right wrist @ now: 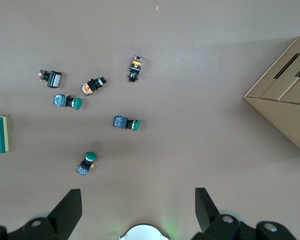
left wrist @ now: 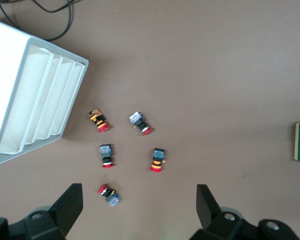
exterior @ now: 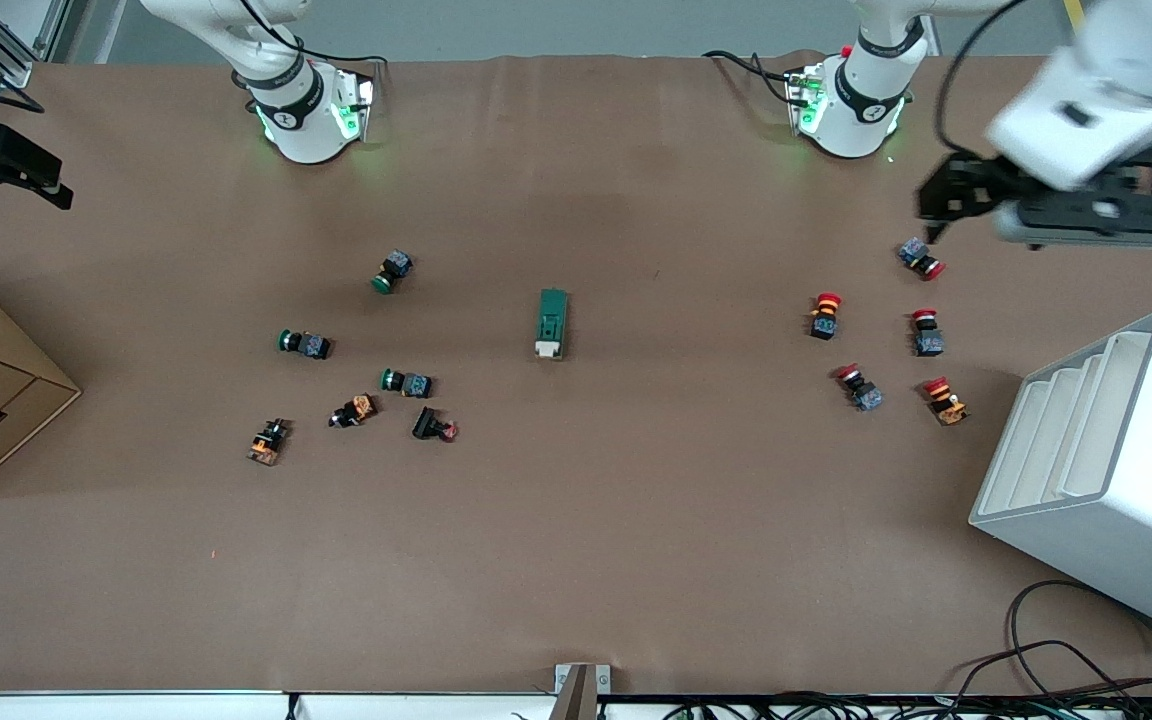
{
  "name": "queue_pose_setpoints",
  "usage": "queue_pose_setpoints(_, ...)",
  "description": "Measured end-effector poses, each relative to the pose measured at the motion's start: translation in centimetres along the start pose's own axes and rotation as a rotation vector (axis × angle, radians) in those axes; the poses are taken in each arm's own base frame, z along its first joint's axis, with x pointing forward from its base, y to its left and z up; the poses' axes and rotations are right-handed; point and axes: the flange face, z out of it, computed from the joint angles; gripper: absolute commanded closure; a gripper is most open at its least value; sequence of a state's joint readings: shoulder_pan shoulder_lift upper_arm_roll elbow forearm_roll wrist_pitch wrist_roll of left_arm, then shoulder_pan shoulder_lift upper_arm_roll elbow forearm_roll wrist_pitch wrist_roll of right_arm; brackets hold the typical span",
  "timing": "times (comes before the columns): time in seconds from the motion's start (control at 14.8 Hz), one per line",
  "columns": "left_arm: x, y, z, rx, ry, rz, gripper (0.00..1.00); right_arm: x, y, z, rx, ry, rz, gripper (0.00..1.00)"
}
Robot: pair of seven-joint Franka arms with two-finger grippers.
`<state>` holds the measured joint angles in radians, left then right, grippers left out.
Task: Close load switch with both arms
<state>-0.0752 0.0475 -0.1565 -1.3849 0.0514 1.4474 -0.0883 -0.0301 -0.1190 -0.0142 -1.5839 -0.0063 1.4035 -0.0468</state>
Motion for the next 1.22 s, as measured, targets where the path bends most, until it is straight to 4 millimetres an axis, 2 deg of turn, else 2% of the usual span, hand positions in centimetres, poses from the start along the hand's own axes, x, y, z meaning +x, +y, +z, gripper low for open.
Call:
queue_pose_setpoints(0.07, -0.2, -2.0, 0.0, -0.008, -0.005, 0.006, 0.0, 0.0, -0.1, 0.0, 0.0, 0.0, -0.002, 0.0)
queue_pose_setpoints(0.2, -0.7, -3.8, 0.1, -0.011, -0.024, 0.008, 0.0, -0.1, -0.2, -0.2, -0.001, 0.004, -0.004, 0.0)
queue_pose_setpoints(0.41, -1.0, -3.9, 0.2, -0.011, -0.042, 0.009, 0.0, -0.2, -0.2, -0.2, 0.0, -0.005, 0.0, 0.0)
queue_pose_setpoints(0.68, -1.3, -5.3, 0.1, -0.01, -0.055, 0.007, 0.0, -0.4, -0.2, -0.1, 0.001, -0.016, 0.009, 0.0)
queue_pose_setpoints(1.22, -2.3, -6.6, -0.3, -0.009, -0.053, -0.014, 0.0, -0.4, -0.2, -0.1, 0.002, -0.015, 0.009, 0.0)
